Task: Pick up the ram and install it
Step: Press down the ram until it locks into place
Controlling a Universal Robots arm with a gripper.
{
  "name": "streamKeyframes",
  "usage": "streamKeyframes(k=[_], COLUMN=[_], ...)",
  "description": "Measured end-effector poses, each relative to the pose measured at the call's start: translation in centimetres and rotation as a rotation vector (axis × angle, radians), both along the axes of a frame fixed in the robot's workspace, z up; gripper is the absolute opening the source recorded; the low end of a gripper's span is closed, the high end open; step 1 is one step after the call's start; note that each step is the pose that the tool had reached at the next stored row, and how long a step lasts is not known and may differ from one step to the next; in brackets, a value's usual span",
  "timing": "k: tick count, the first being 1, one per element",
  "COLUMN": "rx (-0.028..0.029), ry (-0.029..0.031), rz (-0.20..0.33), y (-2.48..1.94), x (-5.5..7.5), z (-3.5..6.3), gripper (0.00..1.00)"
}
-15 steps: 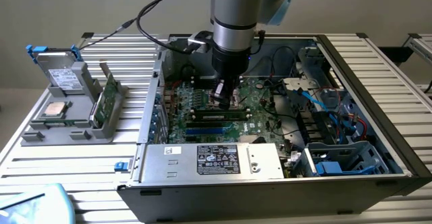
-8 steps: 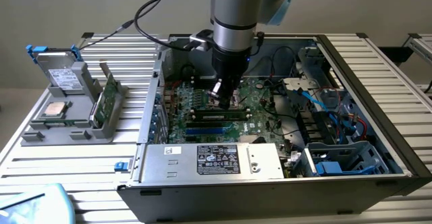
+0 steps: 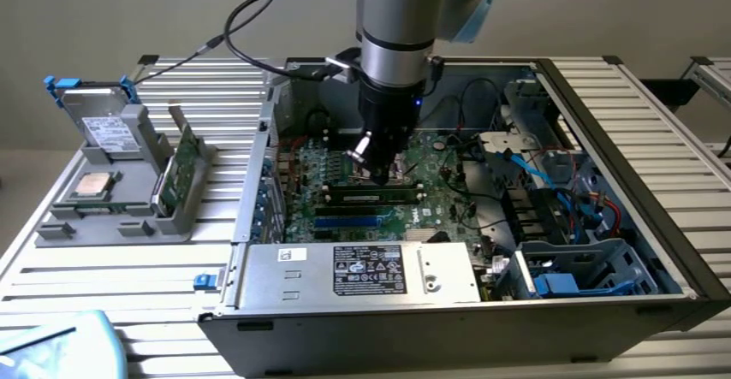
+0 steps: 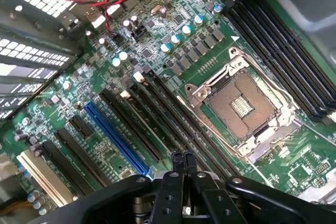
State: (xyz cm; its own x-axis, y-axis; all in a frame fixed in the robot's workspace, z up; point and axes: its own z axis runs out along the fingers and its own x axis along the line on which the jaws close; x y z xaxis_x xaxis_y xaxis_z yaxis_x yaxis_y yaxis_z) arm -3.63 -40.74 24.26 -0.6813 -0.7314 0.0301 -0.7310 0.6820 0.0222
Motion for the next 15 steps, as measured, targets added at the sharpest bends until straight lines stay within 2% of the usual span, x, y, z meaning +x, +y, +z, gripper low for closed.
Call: streamKeyframes(k=[15], rx=[0.0000], ry=[0.0000], rz=[-0.257], y=[0.00], x=[0.00], z=[-0.01], gripper=[0.11])
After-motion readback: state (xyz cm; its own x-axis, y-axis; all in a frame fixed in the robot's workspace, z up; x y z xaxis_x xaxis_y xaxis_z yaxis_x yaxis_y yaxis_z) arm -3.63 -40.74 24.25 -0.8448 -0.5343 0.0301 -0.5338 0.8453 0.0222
